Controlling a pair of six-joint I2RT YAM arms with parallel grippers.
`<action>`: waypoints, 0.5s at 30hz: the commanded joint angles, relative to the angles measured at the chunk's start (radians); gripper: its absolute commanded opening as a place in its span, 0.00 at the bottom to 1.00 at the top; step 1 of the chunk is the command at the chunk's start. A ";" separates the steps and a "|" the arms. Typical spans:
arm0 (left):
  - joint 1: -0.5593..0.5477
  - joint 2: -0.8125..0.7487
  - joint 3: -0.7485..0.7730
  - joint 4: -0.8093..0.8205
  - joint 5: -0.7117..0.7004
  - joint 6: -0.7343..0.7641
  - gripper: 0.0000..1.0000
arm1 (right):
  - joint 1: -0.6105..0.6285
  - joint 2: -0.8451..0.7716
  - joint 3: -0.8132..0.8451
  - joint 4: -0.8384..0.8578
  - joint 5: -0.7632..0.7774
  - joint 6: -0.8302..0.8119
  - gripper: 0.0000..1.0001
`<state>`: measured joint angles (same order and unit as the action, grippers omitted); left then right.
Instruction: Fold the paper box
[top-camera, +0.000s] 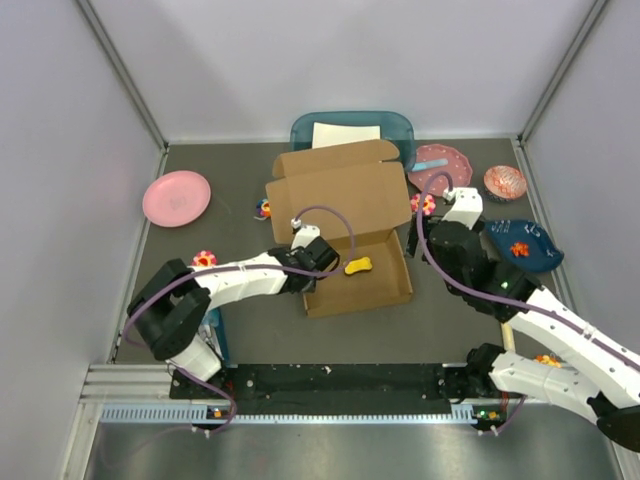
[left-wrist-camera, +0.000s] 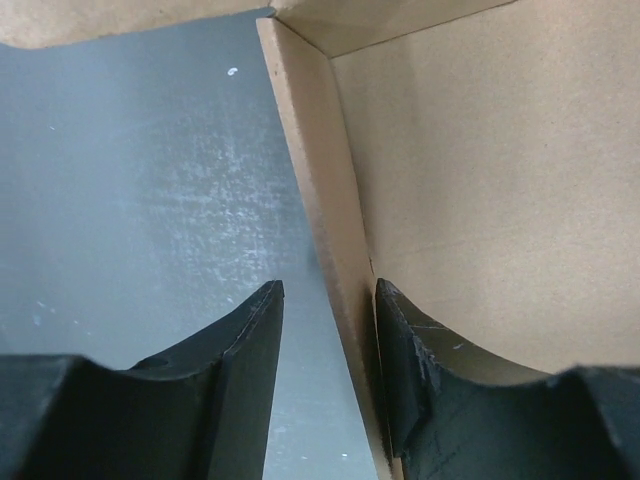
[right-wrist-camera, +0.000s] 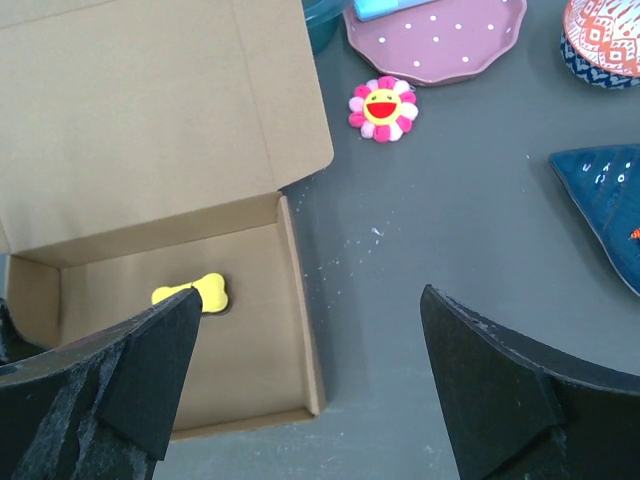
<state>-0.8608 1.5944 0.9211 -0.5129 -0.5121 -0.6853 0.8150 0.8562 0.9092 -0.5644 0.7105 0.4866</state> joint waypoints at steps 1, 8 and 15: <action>0.049 -0.086 -0.037 0.091 0.004 0.168 0.48 | -0.008 0.018 -0.003 0.044 0.018 -0.028 0.91; 0.135 -0.134 -0.041 0.088 0.014 0.228 0.48 | -0.008 0.030 -0.010 0.064 0.033 -0.049 0.91; 0.137 -0.209 0.001 0.040 0.027 0.171 0.73 | -0.112 0.038 -0.012 0.136 -0.038 -0.051 0.92</action>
<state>-0.7216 1.4677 0.8818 -0.4644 -0.4938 -0.4889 0.8005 0.8997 0.8951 -0.5140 0.7322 0.4400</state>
